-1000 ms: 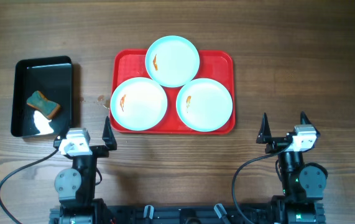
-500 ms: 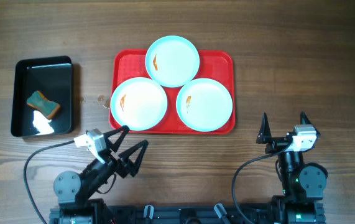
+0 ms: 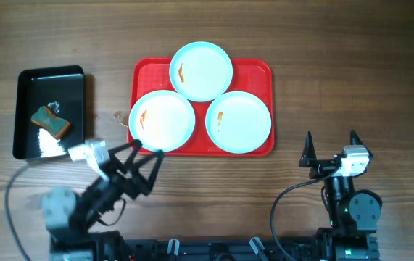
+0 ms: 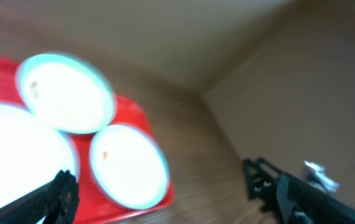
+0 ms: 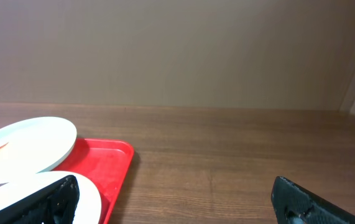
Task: Clean dirty plates on tray and stack at the side
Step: 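Move the left gripper to the green-orange sponge in the black tray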
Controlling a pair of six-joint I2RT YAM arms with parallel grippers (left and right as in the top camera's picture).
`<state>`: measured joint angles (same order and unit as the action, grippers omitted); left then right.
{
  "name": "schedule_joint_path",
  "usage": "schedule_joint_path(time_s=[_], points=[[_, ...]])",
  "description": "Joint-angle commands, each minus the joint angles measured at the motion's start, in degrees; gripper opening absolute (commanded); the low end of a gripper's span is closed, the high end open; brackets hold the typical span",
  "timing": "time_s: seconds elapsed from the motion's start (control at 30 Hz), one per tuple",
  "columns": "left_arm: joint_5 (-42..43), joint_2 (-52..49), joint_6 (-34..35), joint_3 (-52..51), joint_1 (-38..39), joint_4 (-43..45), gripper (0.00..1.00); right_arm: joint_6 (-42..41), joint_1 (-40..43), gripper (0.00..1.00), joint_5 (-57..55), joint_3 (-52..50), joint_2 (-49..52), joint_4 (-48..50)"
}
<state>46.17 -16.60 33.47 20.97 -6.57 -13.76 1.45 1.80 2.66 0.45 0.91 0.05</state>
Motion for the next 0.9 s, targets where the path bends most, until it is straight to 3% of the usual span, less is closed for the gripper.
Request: schedule_joint_path(time_s=[0.0,0.2,0.33,0.43,0.57,0.67,0.87], points=[[-10.21,-16.17,-14.67,14.69,-0.46,-10.16,1.00,0.70,-0.28,1.00,-0.79,-0.15,-0.11,0.13],[-41.72,-42.34,-23.10,38.25,-0.48,-28.85,1.00,0.72,-0.28,1.00,-0.79,-0.15,-0.11,0.13],[-43.69,-54.16,-17.92,47.12,-1.92,-33.35,1.00,0.70,-0.28,1.00,-0.79,-0.15,-0.11,0.13],[-43.67,-61.20,-15.41,50.60,-3.87,-31.74,1.00,0.70,-0.28,1.00,-0.79,-0.15,-0.11,0.13],[-47.06,-64.41,-14.71,50.62,-5.53,-28.26,1.00,0.70,-0.28,1.00,-0.79,-0.15,-0.11,0.13],[-56.50,-65.37,-14.53,50.60,-10.67,-26.80,1.00,0.68,-0.28,1.00,-0.79,-0.15,-0.11,0.13],[-53.42,-71.30,-14.58,50.60,-19.58,-29.81,1.00,0.68,-0.28,1.00,-0.79,-0.15,-0.11,0.13]])
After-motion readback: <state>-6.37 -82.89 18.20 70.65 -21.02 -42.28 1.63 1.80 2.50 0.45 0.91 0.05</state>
